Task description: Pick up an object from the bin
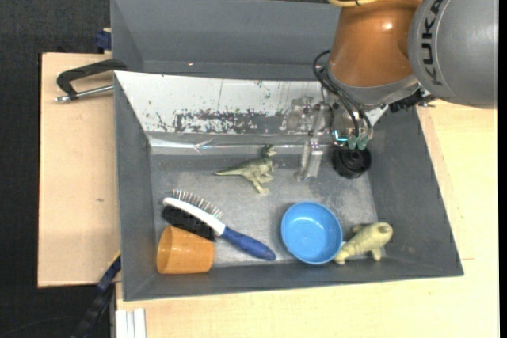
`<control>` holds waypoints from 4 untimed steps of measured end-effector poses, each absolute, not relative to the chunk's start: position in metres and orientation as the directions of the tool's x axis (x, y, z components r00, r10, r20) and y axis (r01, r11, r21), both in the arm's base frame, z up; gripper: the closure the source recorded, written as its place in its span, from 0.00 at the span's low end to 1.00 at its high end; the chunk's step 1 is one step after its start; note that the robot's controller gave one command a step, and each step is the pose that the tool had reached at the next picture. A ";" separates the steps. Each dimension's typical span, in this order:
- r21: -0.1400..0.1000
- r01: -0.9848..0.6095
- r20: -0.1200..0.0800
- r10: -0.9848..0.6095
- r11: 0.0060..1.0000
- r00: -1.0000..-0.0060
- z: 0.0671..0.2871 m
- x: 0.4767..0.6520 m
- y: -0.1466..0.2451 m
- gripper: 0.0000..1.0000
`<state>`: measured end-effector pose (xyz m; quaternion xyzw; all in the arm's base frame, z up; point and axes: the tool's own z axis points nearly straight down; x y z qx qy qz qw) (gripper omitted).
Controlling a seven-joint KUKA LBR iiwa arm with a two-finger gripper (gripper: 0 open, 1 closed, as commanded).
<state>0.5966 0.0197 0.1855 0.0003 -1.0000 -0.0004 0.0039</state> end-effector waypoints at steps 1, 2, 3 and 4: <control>0.004 -0.409 0.007 -0.409 0.912 -0.912 0.068 0.499 0.012 0.00; -0.004 -0.675 -0.007 -0.675 0.738 -0.738 0.101 0.495 -0.004 0.00; -0.005 -0.872 -0.007 -0.872 0.490 -0.490 0.101 0.498 -0.010 0.00; 0.001 -0.844 -0.002 -0.844 0.536 -0.536 0.070 0.501 -0.022 0.00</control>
Offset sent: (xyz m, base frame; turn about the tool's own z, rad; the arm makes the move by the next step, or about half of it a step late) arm -0.0956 -0.0089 -0.1155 -0.4209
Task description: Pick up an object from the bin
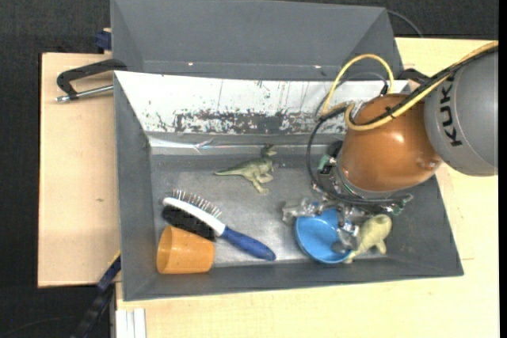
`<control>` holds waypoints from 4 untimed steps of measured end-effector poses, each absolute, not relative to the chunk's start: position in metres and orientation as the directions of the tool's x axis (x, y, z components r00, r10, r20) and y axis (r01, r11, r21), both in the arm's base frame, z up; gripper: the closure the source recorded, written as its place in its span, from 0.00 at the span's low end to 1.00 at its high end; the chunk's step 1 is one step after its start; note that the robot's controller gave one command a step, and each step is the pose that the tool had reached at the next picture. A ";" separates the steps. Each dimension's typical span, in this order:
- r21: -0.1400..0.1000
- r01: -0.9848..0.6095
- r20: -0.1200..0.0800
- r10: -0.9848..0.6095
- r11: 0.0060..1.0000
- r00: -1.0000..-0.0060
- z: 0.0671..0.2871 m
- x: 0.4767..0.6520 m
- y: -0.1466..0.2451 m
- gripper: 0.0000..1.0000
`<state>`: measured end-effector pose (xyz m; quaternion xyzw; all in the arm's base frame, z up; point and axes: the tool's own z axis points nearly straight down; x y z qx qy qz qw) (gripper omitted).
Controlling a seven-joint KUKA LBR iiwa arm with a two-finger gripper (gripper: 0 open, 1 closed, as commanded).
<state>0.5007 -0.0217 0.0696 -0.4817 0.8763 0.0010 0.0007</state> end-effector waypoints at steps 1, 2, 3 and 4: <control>0.000 -0.844 -0.003 -0.844 0.537 -0.537 0.070 0.502 -0.020 0.00; -0.001 -0.843 -0.004 -0.843 0.537 -0.537 0.071 0.502 -0.020 1.00; -0.009 -0.842 -0.009 -0.842 0.540 -0.540 0.141 0.505 -0.019 1.00; -0.006 -0.841 -0.007 -0.841 0.542 -0.542 0.154 0.506 -0.018 1.00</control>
Offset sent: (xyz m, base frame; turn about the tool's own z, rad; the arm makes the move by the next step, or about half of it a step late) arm 0.0000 0.0000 0.0000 0.0000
